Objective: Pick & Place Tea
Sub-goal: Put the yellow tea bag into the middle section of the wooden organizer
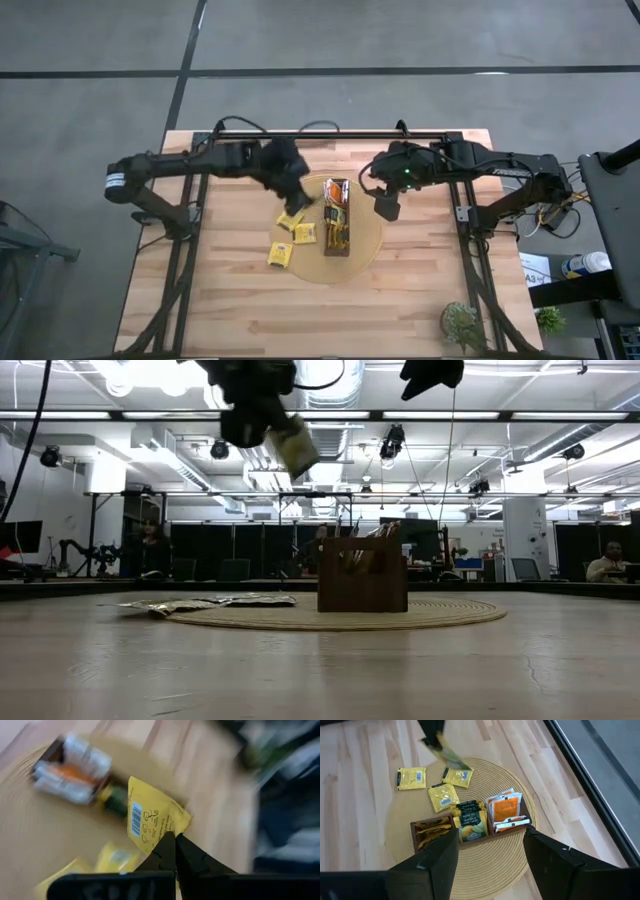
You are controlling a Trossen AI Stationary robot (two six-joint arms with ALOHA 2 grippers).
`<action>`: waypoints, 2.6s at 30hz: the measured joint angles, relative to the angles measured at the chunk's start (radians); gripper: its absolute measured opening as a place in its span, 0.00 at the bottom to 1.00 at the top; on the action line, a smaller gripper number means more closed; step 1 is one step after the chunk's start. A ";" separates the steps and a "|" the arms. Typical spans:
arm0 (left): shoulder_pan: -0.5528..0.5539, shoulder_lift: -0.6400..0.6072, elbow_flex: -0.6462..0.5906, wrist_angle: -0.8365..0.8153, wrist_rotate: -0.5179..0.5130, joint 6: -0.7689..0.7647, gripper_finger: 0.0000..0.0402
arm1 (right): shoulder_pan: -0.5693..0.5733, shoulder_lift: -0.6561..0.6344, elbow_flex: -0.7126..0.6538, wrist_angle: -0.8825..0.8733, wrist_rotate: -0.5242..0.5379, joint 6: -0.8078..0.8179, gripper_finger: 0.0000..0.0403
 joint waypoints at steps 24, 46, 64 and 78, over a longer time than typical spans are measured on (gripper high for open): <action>0.075 0.058 -0.185 0.556 0.094 -0.715 0.00 | 0.012 -0.075 -0.007 -0.044 0.002 -0.026 0.54; -0.008 0.061 -0.443 0.888 -0.044 -1.025 0.00 | 0.011 -0.075 -0.054 -0.050 0.029 -0.060 0.54; -0.055 0.149 -0.382 0.856 -0.115 -1.053 0.00 | 0.011 -0.075 -0.054 -0.047 0.028 -0.067 0.54; -0.046 0.160 -0.376 0.813 -0.150 -0.992 0.00 | 0.011 -0.075 -0.055 -0.047 0.027 -0.081 0.54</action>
